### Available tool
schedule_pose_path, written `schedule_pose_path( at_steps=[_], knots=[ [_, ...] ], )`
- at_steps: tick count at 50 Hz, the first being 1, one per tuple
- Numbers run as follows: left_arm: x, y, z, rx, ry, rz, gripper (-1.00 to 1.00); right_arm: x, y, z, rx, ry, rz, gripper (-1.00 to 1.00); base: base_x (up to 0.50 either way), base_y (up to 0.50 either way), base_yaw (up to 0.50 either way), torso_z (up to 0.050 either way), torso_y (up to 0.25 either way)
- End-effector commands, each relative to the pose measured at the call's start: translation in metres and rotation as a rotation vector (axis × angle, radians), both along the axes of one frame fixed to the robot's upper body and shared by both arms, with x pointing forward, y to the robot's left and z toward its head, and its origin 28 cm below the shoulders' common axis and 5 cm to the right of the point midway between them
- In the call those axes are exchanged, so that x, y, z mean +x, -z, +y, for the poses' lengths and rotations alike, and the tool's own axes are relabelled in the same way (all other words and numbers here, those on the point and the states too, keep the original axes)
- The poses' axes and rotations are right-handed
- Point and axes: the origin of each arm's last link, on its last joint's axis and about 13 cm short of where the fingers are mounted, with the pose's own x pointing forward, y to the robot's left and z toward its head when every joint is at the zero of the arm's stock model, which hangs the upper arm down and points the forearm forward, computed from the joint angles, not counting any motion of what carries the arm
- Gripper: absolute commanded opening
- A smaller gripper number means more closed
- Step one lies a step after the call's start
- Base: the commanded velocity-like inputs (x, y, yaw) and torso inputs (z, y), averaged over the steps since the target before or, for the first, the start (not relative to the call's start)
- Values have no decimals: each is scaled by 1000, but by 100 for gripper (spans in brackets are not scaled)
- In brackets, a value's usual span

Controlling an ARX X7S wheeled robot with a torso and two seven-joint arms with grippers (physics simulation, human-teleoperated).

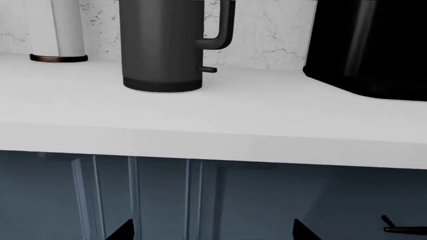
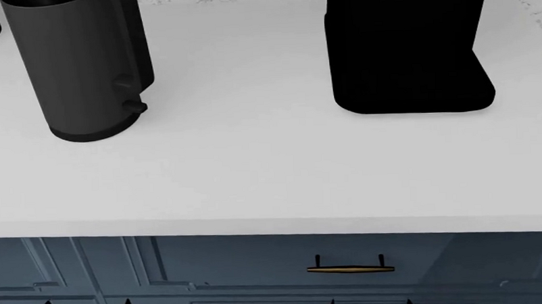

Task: Press the button to open the lid of the electric kettle.

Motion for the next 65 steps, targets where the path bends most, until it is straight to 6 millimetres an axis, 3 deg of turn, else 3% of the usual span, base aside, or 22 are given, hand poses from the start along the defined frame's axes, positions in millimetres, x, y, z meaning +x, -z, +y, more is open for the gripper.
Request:
schedule_pose_path(
  at_steps=[1,6,8,10,11,12,18,28,33,39,48,65],
  knots=[
    [1,-4,1,-20,-27,-8,100,0,-1,0,2,0,2,100,0,0,0,0,0],
    [0,-5,-1,9,-5,-13,100,-2,-2,-1,14,0,2,100,0,0,0,0,0],
    [-1,-11,-2,-72,-5,-21,100,-5,-7,-2,30,10,-11,100,0,0,0,0,0],
    [-3,-20,-5,55,25,-41,100,-8,-14,-3,60,21,-14,100,0,0,0,0,0],
    [-4,-29,-6,-23,7,-44,100,-8,-20,-5,49,29,-18,100,0,0,0,0,0],
    [-5,-38,-7,51,27,-58,100,-7,-31,-7,60,38,-22,100,0,0,0,0,0],
    [-2,-88,-5,-9,13,-99,100,-9,-76,-10,49,57,-64,100,0,0,0,0,0],
    [-14,-137,-5,-11,44,-94,100,-9,-149,-10,2,53,-116,100,0,0,0,0,0],
    [-5,-151,-3,-9,52,-67,100,-1,-156,-14,-77,48,-55,100,0,0,0,0,0],
    [-2,-165,-3,56,68,-69,100,-7,-173,-14,-188,-14,-49,100,0,0,0,0,0],
    [-11,-179,-3,74,55,-28,100,-10,-172,-22,-169,24,-24,100,0,0,0,0,0],
    [-15,-178,-4,77,69,-3,100,-14,-175,-25,-139,25,-80,100,112,0,0,0,0]
  ],
)
